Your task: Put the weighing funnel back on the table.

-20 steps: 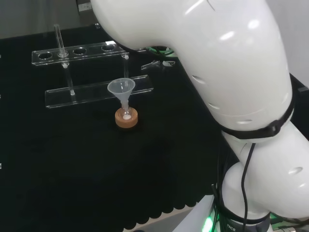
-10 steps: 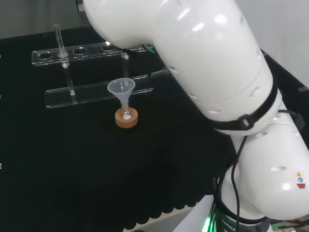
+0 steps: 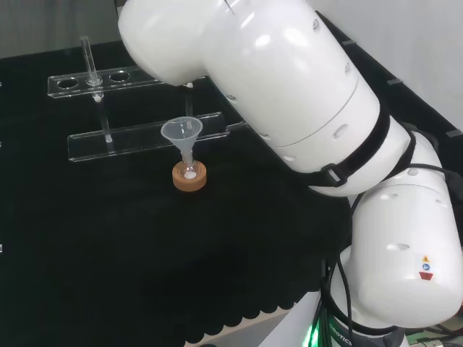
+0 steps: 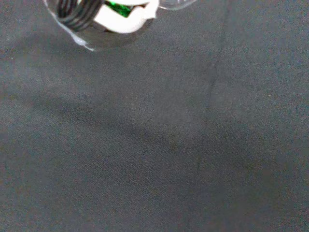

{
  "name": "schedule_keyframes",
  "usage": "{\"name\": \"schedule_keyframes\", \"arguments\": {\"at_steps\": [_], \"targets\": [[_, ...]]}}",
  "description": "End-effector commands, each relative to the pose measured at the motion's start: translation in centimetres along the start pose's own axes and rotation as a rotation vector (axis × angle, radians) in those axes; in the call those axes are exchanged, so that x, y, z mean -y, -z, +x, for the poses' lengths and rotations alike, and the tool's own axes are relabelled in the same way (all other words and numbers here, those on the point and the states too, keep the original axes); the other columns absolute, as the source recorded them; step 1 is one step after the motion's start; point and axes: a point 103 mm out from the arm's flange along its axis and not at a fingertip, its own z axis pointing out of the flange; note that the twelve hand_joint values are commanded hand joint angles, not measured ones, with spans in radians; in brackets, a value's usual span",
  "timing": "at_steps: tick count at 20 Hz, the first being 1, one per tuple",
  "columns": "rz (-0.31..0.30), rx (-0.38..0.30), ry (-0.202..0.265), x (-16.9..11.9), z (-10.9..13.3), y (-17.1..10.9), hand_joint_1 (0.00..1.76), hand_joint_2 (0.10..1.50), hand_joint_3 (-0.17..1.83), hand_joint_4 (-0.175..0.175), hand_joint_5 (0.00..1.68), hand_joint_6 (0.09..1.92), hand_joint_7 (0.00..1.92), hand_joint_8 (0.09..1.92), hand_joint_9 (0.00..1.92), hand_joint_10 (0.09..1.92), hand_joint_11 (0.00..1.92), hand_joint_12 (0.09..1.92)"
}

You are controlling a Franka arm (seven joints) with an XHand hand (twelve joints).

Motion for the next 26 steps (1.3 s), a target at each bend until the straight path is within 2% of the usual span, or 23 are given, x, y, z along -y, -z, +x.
{"name": "schedule_keyframes", "arguments": {"at_steps": [1, 16, 26], "targets": [[0.019, -0.020, 0.009, -1.7, 0.1, -1.4, 1.07, 0.79, 0.53, 0.175, 1.11, 0.90, 0.72, 0.63, 1.02, 0.37, 0.71, 1.16], [0.036, -0.031, -0.001, -2.7, -0.1, -3.2, 1.07, 0.79, 0.54, 0.175, 1.11, 0.90, 0.72, 0.63, 1.02, 0.37, 0.70, 1.16], [0.040, -0.050, -0.034, -2.8, -1.8, -4.7, 1.07, 0.79, 0.54, 0.175, 1.11, 0.91, 0.72, 0.63, 1.02, 0.37, 0.70, 1.16]]}}
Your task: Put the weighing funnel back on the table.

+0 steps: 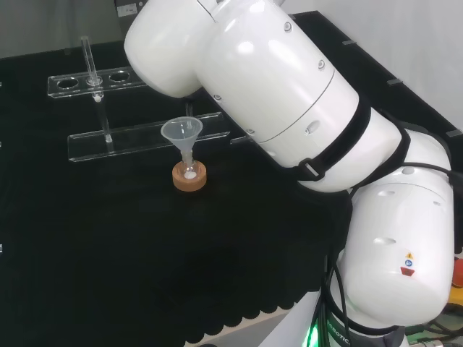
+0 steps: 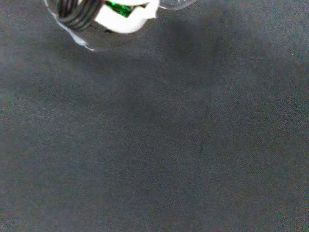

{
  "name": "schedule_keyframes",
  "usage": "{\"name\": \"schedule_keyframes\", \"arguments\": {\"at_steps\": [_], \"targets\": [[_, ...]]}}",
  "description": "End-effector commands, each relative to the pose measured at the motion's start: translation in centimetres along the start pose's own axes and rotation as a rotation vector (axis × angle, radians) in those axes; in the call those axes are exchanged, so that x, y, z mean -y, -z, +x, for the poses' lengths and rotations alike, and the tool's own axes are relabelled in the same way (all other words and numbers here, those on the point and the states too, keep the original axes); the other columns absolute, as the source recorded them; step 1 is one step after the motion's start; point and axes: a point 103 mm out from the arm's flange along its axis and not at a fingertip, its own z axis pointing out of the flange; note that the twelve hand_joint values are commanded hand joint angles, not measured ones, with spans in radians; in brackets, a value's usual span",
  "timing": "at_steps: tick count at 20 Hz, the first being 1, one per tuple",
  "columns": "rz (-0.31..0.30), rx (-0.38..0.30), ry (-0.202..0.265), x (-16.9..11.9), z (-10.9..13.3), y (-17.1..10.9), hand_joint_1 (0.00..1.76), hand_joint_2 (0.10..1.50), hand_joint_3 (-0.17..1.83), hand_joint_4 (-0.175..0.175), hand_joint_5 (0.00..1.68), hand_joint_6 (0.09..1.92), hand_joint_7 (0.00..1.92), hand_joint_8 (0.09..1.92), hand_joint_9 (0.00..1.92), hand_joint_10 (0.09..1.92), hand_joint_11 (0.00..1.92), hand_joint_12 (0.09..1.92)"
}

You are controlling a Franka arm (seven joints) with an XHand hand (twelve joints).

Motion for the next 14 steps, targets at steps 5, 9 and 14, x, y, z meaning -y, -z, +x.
{"name": "schedule_keyframes", "arguments": {"at_steps": [5, 9, 14], "targets": [[0.002, -0.007, -0.025, -0.1, -1.2, -0.7, 1.07, 0.79, 0.54, 0.175, 1.11, 0.91, 0.72, 0.63, 1.02, 0.37, 0.70, 1.16], [-0.003, -0.013, -0.023, -0.1, -1.3, -0.9, 1.07, 0.79, 0.54, 0.175, 1.11, 0.91, 0.72, 0.63, 1.02, 0.37, 0.70, 1.16], [-0.010, -0.027, -0.023, -0.2, -1.7, -1.6, 1.07, 0.79, 0.54, 0.175, 1.11, 0.91, 0.73, 0.63, 1.02, 0.37, 0.70, 1.16]]}}
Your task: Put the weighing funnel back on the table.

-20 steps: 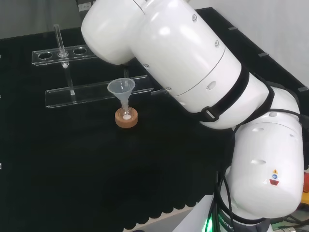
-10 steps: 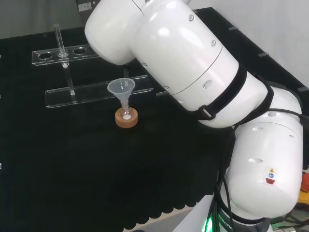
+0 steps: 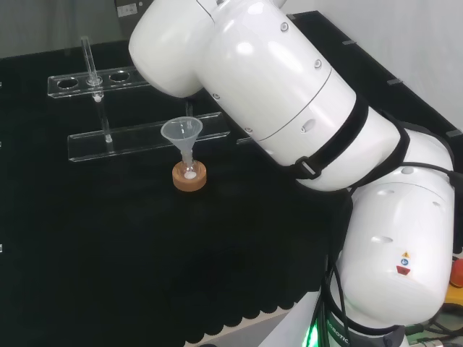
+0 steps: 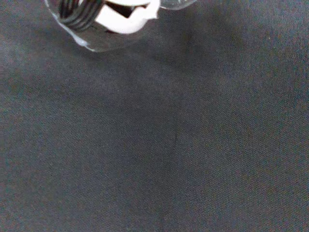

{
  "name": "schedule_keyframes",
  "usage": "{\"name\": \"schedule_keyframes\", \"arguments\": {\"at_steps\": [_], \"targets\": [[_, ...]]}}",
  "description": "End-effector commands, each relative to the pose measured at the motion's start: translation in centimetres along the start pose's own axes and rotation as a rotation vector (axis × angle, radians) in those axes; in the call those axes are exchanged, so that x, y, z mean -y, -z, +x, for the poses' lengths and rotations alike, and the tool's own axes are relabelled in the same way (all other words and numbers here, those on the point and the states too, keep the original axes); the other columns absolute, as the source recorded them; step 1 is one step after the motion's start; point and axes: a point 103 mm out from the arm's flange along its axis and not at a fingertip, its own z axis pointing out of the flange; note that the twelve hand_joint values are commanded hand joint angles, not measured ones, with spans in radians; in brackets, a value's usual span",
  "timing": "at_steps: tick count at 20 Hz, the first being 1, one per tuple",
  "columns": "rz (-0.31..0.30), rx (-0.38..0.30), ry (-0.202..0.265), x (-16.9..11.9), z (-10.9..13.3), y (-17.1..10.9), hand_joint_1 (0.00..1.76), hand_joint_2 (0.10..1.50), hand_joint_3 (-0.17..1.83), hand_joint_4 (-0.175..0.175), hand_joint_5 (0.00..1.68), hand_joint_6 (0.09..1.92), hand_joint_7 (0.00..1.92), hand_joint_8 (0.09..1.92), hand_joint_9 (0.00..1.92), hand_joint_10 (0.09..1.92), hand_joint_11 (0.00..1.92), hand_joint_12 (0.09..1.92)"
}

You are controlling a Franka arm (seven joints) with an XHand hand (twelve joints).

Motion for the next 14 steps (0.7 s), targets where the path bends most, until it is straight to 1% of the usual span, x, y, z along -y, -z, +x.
{"name": "schedule_keyframes", "arguments": {"at_steps": [1, 8, 14], "targets": [[-0.008, -0.012, -0.003, -0.11, -0.42, -0.66, 1.07, 0.79, 0.54, 0.175, 1.11, 0.91, 0.73, 0.63, 1.02, 0.37, 0.70, 1.16], [-0.025, -0.032, 0.001, -0.14, -0.51, -1.17, 1.07, 0.80, 0.53, 0.175, 1.10, 0.92, 0.73, 0.63, 1.02, 0.37, 0.71, 1.17], [-0.031, -0.025, 0.005, -0.46, -0.17, -1.42, 1.06, 0.81, 0.51, 0.175, 1.09, 0.93, 0.72, 0.63, 1.02, 0.38, 0.71, 1.16]]}}
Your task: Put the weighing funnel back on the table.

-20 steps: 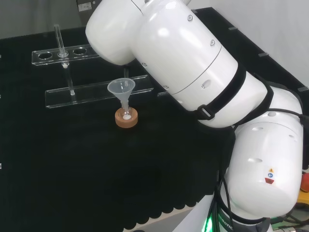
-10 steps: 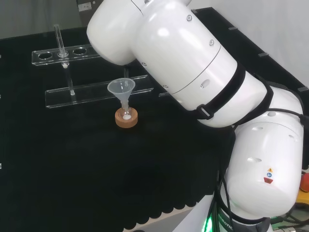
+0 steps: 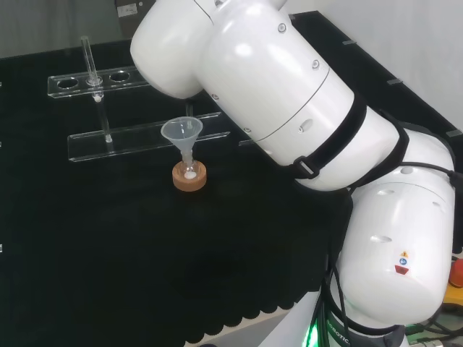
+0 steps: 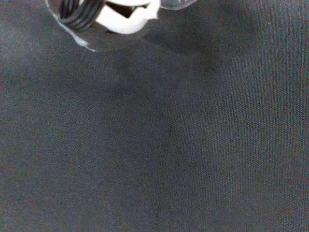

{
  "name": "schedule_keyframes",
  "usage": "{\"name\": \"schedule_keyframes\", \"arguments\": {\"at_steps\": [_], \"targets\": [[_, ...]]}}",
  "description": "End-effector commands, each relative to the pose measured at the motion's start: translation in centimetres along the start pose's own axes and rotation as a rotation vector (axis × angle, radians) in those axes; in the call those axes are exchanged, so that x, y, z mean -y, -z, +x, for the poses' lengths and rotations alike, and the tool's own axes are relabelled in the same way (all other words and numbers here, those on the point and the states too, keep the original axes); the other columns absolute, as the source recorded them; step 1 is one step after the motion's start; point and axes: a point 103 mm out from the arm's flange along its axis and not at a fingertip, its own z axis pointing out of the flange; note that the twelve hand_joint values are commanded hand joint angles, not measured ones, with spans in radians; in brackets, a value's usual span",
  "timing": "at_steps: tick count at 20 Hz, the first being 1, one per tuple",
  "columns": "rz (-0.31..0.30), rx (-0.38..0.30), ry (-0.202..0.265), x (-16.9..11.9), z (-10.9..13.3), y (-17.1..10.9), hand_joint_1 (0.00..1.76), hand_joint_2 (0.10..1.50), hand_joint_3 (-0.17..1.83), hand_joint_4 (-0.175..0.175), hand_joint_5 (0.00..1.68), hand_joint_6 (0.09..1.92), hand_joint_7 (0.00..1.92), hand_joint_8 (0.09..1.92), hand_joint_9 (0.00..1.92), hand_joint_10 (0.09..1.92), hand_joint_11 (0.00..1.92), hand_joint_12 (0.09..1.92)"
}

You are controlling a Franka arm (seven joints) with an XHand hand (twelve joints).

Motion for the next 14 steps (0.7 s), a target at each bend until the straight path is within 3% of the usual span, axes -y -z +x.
{"name": "schedule_keyframes", "arguments": {"at_steps": [1, 14], "targets": [[-0.006, 0.002, 0.004, -0.27, 0.37, -0.25, 1.06, 0.81, 0.51, 0.175, 1.09, 0.93, 0.72, 0.63, 1.02, 0.38, 0.71, 1.16], [-0.022, 0.004, 0.001, -1.24, 1.26, -0.85, 1.06, 0.82, 0.50, 0.175, 1.09, 0.93, 0.72, 0.63, 1.02, 0.38, 0.71, 1.16]]}}
